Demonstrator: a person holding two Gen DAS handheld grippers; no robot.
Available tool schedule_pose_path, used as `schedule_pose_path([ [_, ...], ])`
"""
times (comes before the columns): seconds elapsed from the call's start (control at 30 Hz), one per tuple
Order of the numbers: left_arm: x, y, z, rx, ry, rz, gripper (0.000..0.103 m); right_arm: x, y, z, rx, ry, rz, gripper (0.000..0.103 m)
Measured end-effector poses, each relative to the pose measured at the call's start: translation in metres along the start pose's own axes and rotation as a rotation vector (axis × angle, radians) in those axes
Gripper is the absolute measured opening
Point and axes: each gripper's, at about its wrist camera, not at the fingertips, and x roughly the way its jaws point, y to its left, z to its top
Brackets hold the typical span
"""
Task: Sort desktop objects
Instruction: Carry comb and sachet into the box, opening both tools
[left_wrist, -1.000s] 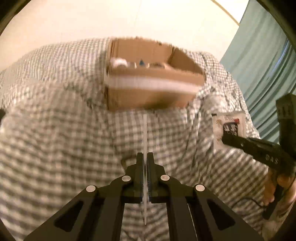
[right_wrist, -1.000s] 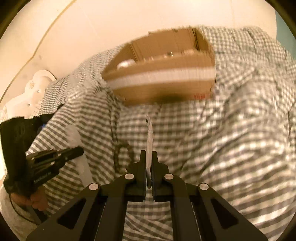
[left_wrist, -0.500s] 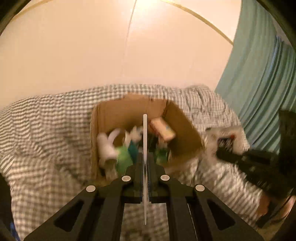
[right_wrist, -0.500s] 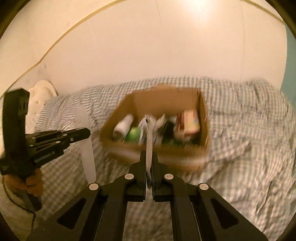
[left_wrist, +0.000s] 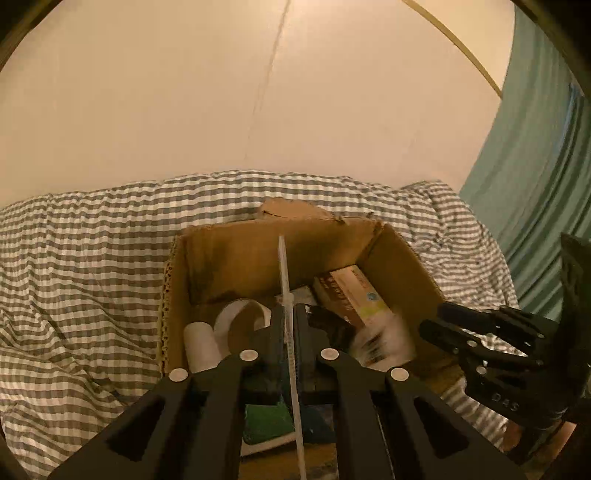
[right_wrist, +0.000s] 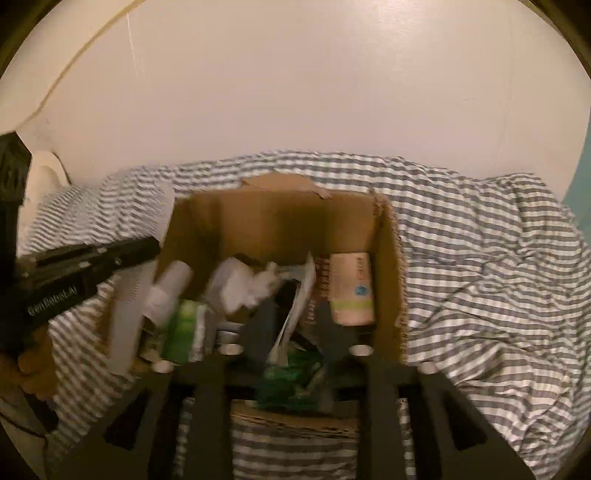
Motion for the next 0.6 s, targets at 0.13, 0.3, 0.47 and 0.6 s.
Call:
schedule_pose_path([
  [0.13,-0.005,-0.002,-0.003,0.02,0.024,0.082,0.043,-0.006,-0.004,0.0,0.028,-0.011,-0.028,0.05],
  [0.3,-0.042,-0.002,-0.014,-0.027,-0.03,0.158,0.08,-0.032,0.005,-0.004,0.03,-0.044,-0.039,0.05],
  [0.47,-0.089,-0.004,-0.043,-0.077,-0.046,0.213,0.086,-0.082,0.022,-0.022,0.027,-0.076,-0.012,0.051],
  [0.6,-0.125,-0.004,-0.077,-0.067,-0.045,0.217,0.086,-0.128,0.032,-0.052,0.031,-0.132,0.002,0.058],
])
